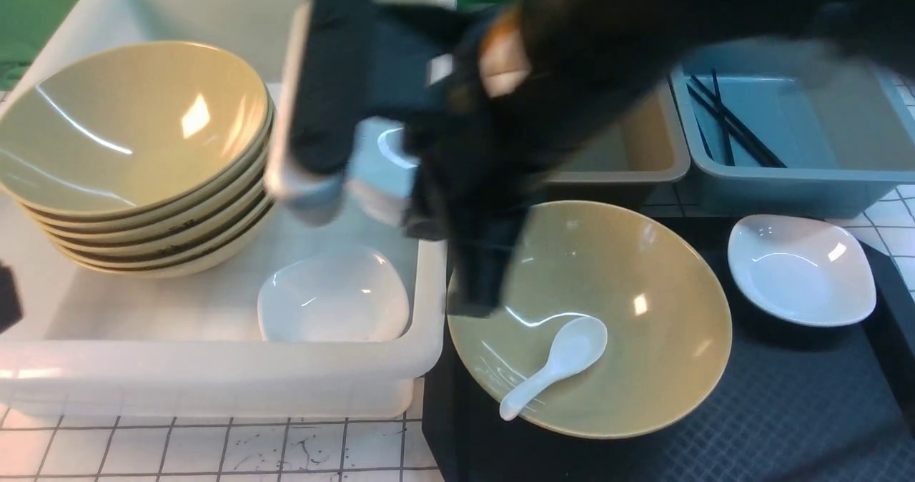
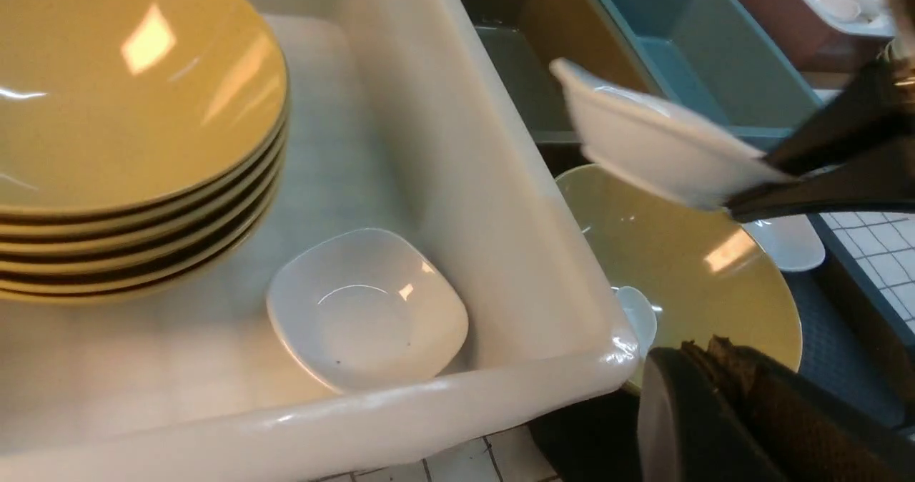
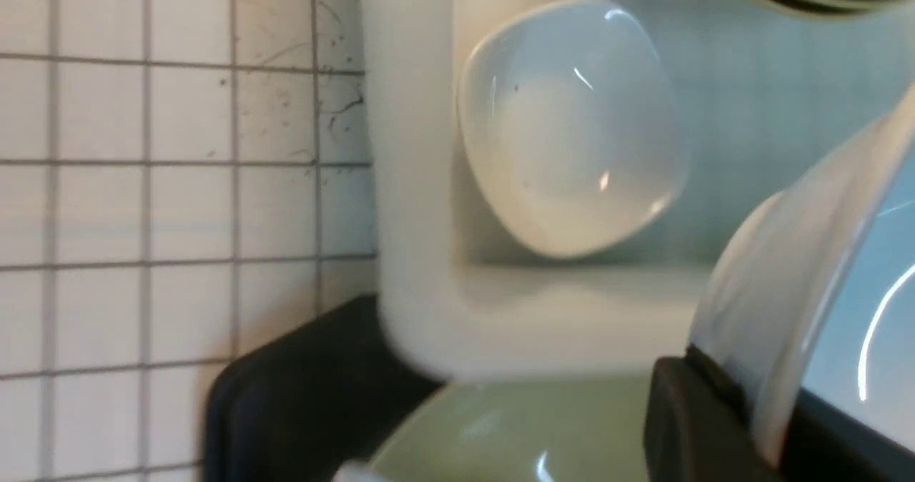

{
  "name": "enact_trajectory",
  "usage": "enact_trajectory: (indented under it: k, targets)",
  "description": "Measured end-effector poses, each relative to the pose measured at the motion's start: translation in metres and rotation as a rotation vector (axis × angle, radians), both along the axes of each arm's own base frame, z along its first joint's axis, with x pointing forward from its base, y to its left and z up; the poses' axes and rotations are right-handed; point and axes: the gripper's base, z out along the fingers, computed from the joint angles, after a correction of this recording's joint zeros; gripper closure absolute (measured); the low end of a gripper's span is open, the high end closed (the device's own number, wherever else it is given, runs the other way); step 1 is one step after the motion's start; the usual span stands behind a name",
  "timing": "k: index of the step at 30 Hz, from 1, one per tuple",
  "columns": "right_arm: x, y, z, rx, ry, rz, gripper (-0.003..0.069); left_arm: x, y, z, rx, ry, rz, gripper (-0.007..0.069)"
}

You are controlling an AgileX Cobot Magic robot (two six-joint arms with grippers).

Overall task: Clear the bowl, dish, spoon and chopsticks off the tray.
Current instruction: Use the right arm to put the plate into the large storage box on the left

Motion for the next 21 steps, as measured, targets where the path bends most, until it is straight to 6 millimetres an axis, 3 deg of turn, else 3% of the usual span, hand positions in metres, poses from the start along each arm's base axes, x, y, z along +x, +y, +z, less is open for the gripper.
enact_trajectory:
  k: [3, 9, 15, 21]
  targets:
    - [0.018, 0.028, -0.022, -0.041, 0.003, 0.035, 0.061, -0.007, 0.004, 0.0, 0.006, -0.014, 0.007, 0.0626]
    - [0.024, 0.066, -0.043, -0.089, -0.006, 0.147, 0.0609, -0.008, 0.007, 0.0, 0.016, -0.024, 0.016, 0.0626]
    - [0.034, 0.076, -0.069, -0.158, 0.0, 0.208, 0.0609, -0.008, 0.007, -0.001, 0.023, -0.019, 0.018, 0.0626]
    - [0.059, 0.069, -0.084, -0.153, -0.003, 0.179, 0.0608, -0.008, 0.007, -0.001, 0.025, -0.016, 0.019, 0.0626]
